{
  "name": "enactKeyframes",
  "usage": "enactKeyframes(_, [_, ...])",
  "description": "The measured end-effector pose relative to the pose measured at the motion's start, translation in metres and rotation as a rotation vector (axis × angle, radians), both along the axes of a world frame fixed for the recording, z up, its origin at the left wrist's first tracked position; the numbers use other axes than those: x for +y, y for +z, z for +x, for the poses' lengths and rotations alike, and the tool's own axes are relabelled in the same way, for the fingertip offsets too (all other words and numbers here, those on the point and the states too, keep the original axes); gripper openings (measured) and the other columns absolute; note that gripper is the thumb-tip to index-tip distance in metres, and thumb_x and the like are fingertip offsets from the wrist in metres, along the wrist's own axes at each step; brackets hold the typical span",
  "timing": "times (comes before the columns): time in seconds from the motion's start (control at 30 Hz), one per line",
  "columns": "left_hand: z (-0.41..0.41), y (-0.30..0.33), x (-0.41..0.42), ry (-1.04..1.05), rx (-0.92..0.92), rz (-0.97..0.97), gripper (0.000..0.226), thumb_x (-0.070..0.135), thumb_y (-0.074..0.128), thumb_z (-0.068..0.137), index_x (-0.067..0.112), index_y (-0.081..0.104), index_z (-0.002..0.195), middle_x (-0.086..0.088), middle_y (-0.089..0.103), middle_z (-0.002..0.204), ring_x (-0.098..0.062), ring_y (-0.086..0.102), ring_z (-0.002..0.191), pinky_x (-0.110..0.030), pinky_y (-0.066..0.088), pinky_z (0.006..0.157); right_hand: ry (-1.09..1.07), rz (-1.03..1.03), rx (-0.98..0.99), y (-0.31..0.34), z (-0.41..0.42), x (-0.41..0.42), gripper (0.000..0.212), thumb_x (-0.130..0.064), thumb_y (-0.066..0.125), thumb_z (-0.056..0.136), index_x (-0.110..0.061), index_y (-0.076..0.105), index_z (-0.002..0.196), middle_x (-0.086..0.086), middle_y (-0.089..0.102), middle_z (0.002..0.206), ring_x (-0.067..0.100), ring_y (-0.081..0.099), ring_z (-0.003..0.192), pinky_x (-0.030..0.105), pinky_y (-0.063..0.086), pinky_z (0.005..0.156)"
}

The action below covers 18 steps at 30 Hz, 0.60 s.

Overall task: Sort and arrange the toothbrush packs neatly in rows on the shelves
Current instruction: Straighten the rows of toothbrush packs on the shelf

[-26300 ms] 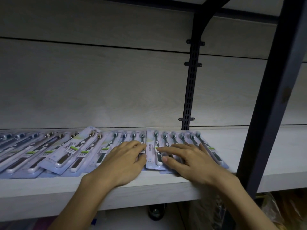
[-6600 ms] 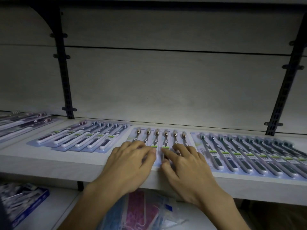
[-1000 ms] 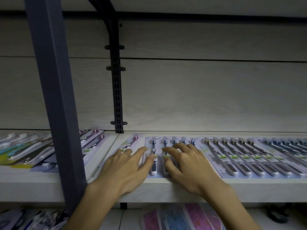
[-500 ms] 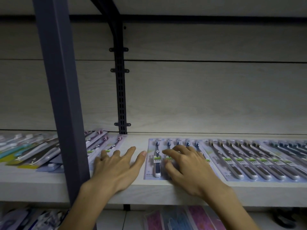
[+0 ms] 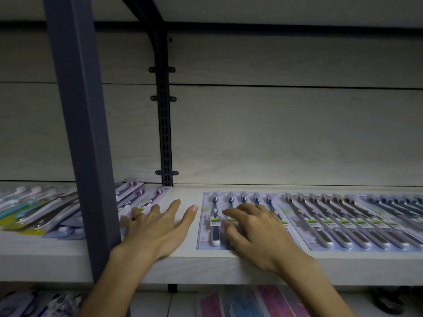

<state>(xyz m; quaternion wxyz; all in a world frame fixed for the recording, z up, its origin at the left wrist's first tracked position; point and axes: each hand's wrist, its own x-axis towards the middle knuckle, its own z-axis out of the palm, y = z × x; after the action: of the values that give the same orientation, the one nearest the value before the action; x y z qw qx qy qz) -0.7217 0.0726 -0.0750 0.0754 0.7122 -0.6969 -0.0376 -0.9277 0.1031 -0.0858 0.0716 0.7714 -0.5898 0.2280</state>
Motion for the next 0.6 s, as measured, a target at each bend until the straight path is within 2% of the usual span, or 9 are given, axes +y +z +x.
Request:
enactKeyframes(0.47, [-0.0004,0.0088,0.0030,0.100,-0.041,0.075,0.082,0.081,-0.006,0.075,0.043,-0.006,0.148,-0.012,0.004,0.159,-0.051,0.000,0.140,-0.060,0.007,0.111,-0.013,-0.010,-0.009,-0.0024,0.0009,-0.0003,0.074,-0.060,0.007,0.076,-0.036,0.052,0.130,-0.008,0.057,0.125,0.018,0.050,0.112,0.032,0.036,0.096])
enactKeyframes(0.6, [-0.0012,0.0084,0.0021,0.088,-0.037,0.068,0.080,0.080,-0.005,0.077,0.043,-0.008,0.147,-0.010,-0.001,0.159,-0.051,-0.005,0.140,-0.060,0.003,0.111,-0.011,-0.008,-0.013,-0.0018,0.0002,0.0000,0.073,-0.061,0.008,0.077,-0.035,0.052,0.130,-0.008,0.057,0.125,0.019,0.050,0.112,0.033,0.036,0.096])
